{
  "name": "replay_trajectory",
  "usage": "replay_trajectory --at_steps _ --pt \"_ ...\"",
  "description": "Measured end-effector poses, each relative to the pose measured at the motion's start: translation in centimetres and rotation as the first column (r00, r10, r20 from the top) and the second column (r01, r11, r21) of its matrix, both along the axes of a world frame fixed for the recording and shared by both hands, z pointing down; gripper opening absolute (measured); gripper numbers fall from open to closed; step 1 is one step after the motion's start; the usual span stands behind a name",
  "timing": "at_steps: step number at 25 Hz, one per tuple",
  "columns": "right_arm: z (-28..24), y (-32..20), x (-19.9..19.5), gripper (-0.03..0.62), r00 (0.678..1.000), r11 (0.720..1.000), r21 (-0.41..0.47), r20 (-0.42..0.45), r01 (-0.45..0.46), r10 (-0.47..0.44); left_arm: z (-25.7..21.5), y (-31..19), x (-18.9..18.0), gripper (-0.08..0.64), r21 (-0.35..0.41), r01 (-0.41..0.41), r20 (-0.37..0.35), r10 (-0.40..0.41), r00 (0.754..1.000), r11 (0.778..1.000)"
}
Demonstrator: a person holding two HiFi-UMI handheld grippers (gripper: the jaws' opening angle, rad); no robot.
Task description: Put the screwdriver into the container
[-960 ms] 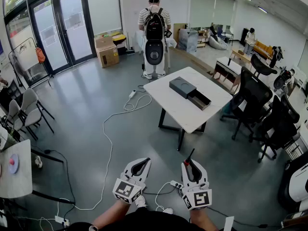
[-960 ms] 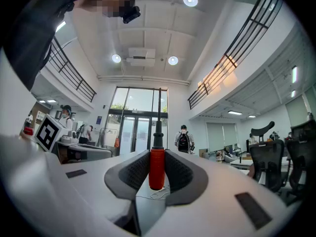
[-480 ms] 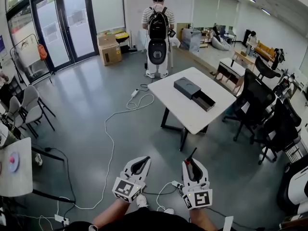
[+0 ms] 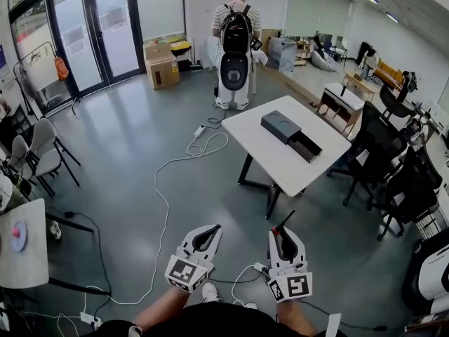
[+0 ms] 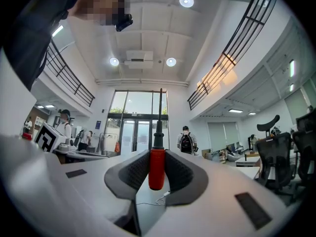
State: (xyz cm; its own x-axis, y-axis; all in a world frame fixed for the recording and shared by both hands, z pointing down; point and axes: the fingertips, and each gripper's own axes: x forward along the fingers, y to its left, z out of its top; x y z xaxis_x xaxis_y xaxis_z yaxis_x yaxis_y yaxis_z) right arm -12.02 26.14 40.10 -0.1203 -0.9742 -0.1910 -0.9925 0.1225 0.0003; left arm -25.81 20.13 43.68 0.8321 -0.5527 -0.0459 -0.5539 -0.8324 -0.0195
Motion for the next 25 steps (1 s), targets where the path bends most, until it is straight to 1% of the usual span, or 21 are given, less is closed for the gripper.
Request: replay_trajectory --at_steps 5,10,16,20,25 --pt "0.0 -2.5 -1.6 0.109 1.000 1.000 0.012 -0.009 -0.009 0.009 0.3 -2.4 -1.5 0.005 -0.001 -0.019 -0.004 0.019 1.000 1.000" --pt "0.1 -4.7 -3.2 0.109 1.000 1.000 0.024 -0.025 -0.014 0.015 0.8 -4.0 -2.6 0.005 0.000 -0.044 0.012 0.044 0.999 0.999" --pt "0.6 -6.4 -4.6 0.109 0.999 1.000 0.011 -0.032 0.001 0.000 1.1 -6.0 -3.9 0.005 -0.002 -0.038 0.012 0.038 0.999 0.999" --pt "0.9 -7.7 -4.6 0.109 1.000 1.000 -0.002 -0.031 -0.004 0.004 1.1 -7.3 -4.4 0.005 -0.013 -0.015 0.019 0.015 1.000 1.000" --pt "1.0 -9.5 -4.1 0.109 0.999 1.000 -0.001 -0.032 0.004 -0.004 1.5 -8.7 -4.0 0.005 -0.019 -0.014 0.018 0.014 1.000 1.000"
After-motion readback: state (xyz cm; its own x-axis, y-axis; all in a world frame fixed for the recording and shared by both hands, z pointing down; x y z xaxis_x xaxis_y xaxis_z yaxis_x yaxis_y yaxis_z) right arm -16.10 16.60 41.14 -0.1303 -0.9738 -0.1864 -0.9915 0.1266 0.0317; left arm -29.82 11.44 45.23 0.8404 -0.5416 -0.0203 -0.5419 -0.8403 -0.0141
